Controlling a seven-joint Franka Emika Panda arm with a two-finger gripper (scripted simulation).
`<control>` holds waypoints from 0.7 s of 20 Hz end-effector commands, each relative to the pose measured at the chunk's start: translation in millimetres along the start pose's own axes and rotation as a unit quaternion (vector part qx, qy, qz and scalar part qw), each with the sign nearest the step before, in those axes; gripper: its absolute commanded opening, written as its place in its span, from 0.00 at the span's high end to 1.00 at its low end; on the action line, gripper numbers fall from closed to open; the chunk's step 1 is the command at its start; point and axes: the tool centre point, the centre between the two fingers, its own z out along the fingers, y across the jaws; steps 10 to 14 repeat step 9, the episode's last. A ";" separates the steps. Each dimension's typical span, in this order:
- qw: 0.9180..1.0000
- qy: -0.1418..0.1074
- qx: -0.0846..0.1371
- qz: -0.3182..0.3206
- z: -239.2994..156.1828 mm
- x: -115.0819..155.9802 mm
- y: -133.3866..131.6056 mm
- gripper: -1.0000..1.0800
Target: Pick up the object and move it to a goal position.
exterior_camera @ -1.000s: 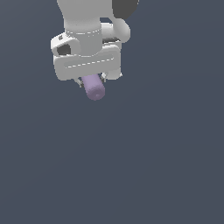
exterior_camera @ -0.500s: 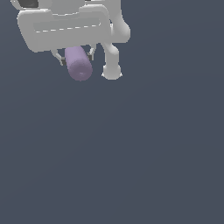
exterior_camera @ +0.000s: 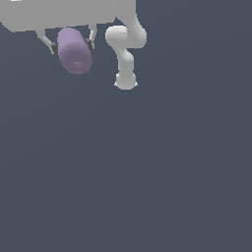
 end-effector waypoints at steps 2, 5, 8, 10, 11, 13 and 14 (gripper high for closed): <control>1.000 0.000 0.000 0.000 -8.7 0.4 3.5 1.00; 1.000 0.000 0.000 0.000 -12.8 0.6 5.2 1.00; 1.000 0.000 0.000 0.000 -14.5 0.8 5.9 1.00; 1.000 0.000 0.000 0.000 -14.7 0.8 6.0 1.00; 1.000 0.000 0.000 0.000 -14.7 0.8 6.0 1.00; 1.000 0.000 0.000 0.000 -14.7 0.8 6.0 1.00; 1.000 0.000 0.000 0.000 -14.7 0.8 6.0 1.00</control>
